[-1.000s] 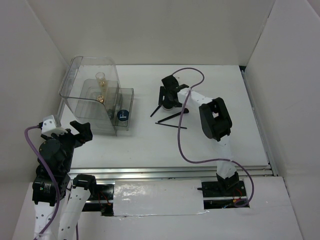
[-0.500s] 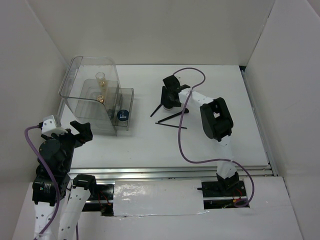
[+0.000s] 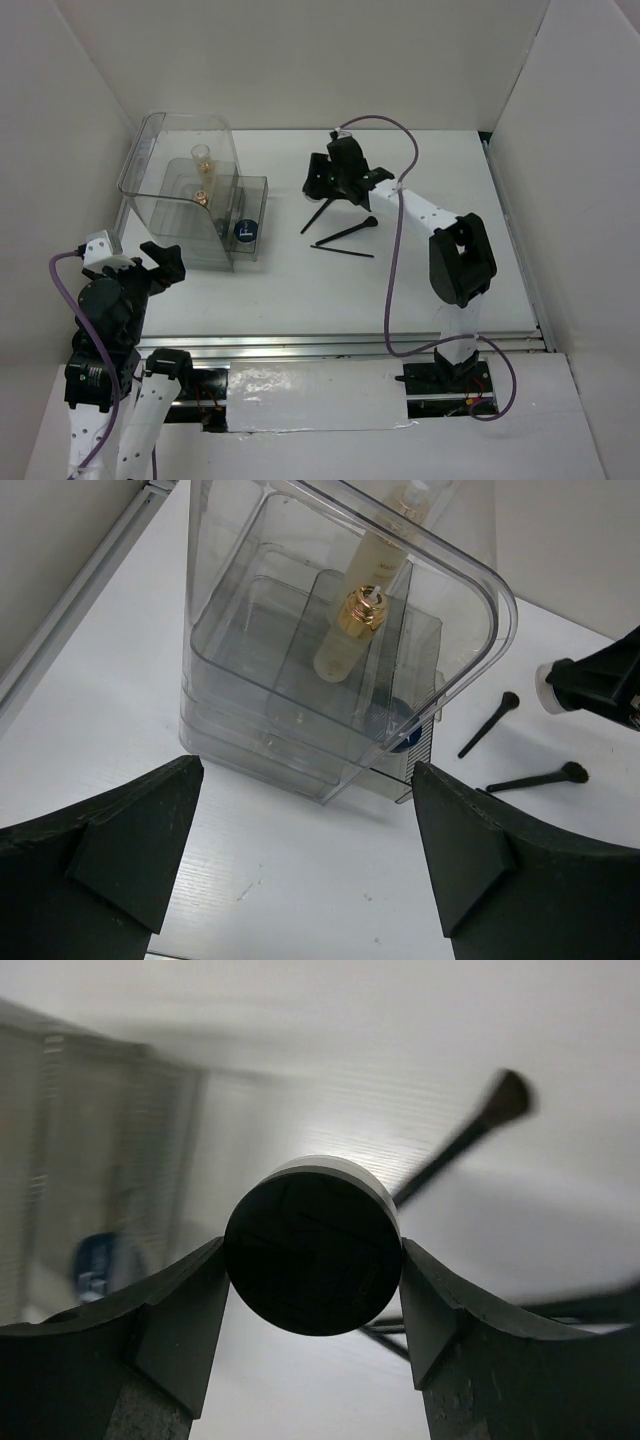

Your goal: Organize the makeup

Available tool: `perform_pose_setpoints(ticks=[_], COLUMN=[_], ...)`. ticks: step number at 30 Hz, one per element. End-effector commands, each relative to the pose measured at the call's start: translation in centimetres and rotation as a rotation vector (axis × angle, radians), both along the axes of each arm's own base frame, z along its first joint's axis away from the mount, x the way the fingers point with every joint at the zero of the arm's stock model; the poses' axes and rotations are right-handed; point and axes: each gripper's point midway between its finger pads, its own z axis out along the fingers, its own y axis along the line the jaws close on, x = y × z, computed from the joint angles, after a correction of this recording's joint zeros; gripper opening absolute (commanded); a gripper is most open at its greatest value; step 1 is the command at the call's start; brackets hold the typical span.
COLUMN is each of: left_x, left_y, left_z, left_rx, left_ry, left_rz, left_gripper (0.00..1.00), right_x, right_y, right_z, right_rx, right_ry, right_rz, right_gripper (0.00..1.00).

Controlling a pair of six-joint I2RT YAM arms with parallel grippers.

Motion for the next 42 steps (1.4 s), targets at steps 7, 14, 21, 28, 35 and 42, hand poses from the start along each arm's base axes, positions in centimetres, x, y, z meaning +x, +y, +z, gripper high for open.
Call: perform_pose_setpoints(ticks=[7,14,21,28,35,42], left_x=[0.4,0.3,0.1,0.0,0.0,0.0], left_y=[-0.2,-0.3,-0.4,-0.4,-0.5,-0.5], left_z=[0.8,1.0,1.1,1.1,1.2,1.2], left_rx=[0.001,0.0,-0.001,-0.001,-0.002,-0.002], left_ry=[-0.038,-0.046,-0.055,-0.058,-0.061,-0.063], left_rz=[-0.013,-0.017,-0.025,-0.025,-0.028,-0.027], left_gripper=[1.0,0.99,0.99,0.99,1.0,0.99], right_x=[-2.0,-1.1,-0.5,-0.1,-0.3,0.2], right_y=[12.9,16.6,17.9,18.4,18.4,19.2], right_z=[8.9,7.0,5.1,4.1,4.4,4.6], right_rx=[0.369,0.419,0.443,0.444,0.448,0.442], right_ry=[-0.149,-0.094,-0.068,-0.058,-0.068,-0.078], right_rz=[0.306,0.326,0.322,0.333,0.337,0.358], right_gripper=[0.51,0.51,0.53,0.53,0.53,0.55])
